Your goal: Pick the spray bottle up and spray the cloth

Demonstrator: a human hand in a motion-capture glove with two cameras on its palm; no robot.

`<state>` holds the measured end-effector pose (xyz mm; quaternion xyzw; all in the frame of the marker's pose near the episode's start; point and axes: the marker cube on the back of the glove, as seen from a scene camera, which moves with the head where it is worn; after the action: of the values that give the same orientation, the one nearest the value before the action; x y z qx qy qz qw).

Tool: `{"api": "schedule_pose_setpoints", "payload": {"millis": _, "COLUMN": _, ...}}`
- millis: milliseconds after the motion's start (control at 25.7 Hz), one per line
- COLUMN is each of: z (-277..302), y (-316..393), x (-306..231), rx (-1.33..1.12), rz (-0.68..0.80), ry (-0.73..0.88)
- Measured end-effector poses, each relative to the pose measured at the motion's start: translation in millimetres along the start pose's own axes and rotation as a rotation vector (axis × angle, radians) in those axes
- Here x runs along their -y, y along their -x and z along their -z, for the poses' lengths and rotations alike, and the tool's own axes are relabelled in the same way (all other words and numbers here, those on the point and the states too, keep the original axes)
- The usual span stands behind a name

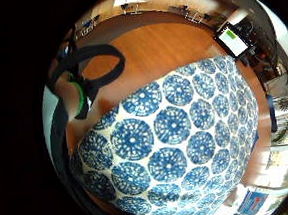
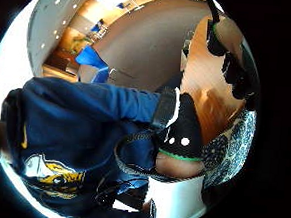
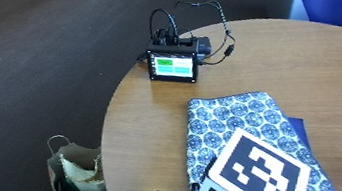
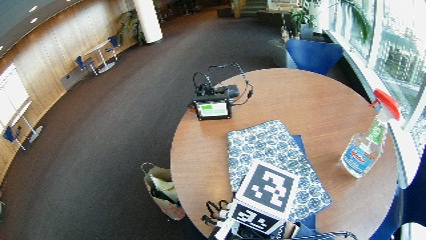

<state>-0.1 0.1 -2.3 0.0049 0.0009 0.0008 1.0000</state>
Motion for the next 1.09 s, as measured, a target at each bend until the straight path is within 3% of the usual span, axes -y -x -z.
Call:
{"api": "schedule_pose_setpoints", "payload": {"millis": 896, "z": 9.5, "y": -1.4, "x": -12.3, "rx": -0.052, "rz": -0.017, "ry": -0.006}}
{"api": "schedule_pose_setpoints", "payload": {"millis": 1091, "z": 57.1, "y": -9.2, "x": -43.0, "rx": -0.182, "rz": -0.096, "ry": -0.146}}
